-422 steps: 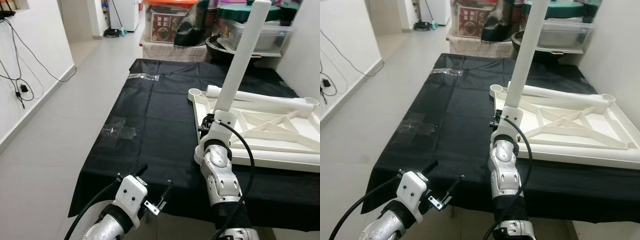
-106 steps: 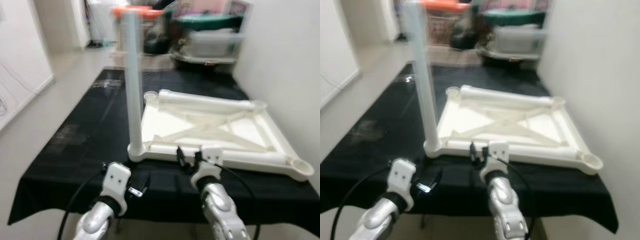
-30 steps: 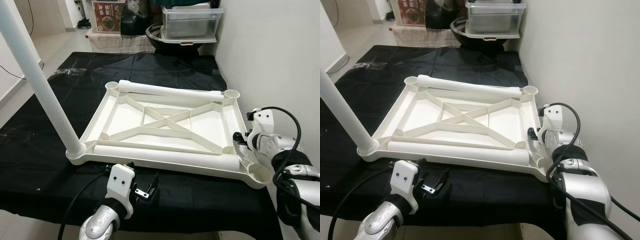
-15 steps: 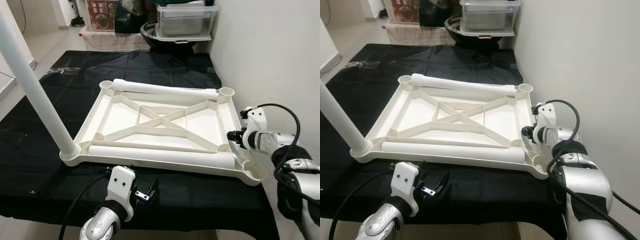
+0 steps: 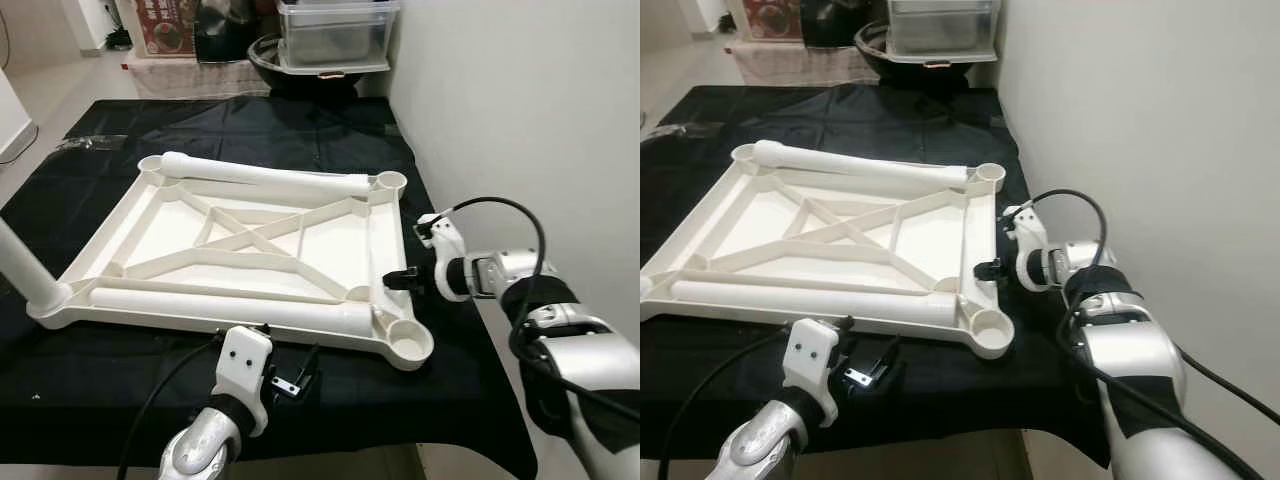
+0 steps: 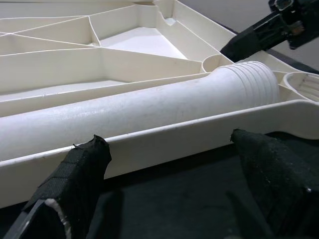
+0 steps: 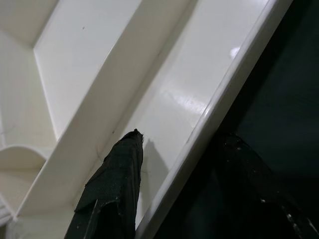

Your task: Building children table

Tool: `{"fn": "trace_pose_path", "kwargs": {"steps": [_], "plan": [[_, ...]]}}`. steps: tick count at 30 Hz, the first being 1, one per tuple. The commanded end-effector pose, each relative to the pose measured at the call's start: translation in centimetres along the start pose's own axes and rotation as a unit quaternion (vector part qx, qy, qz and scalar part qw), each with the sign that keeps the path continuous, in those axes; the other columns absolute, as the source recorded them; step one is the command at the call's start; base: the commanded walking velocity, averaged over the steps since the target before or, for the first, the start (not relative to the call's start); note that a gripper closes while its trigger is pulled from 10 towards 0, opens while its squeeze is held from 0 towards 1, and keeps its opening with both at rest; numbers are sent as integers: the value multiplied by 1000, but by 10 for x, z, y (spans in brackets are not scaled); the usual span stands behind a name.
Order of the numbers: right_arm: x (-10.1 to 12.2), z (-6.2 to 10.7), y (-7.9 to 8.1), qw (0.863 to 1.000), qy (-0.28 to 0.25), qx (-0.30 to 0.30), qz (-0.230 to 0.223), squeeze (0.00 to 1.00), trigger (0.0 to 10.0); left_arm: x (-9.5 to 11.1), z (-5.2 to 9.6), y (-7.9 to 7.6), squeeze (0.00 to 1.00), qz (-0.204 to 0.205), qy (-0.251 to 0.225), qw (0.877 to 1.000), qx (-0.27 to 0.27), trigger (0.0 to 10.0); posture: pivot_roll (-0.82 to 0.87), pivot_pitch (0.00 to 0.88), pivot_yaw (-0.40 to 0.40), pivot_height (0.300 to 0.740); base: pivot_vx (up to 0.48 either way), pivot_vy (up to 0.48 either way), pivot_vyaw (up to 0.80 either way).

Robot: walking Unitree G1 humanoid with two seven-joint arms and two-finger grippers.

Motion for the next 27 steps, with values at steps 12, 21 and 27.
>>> {"fn": "trace_pose_path", "kwargs": {"steps": [12, 21, 27], "plan": [[42, -48, 78, 996, -21, 53, -62, 0, 10000, -6, -3, 1, 0, 1, 10, 1000, 6, 10000, 103, 103, -61, 740, 0, 0, 0], [53, -59, 102, 995, -27, 38, -86, 0, 10000, -6, -5, 0, 0, 1, 8, 1000, 5, 10000, 104, 106, -64, 740, 0, 0, 0], [55, -61, 102, 996, -37, 19, -83, 0, 10000, -5, -5, 1, 0, 0, 7, 1000, 6, 10000, 105, 107, -65, 740, 0, 0, 0]]}}
Point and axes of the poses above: a point about 5 cm out from each wrist's last joint towards the gripper, its own z axis pointing back from the gripper into the wrist, its own x axis along the axis of the wrist's last joint, y = z × x, the point moved 1 cm from there along -z, pointing out of the wrist towards the gripper, and after that the axes turned 13 degrees about z, right-handed, at the moved point
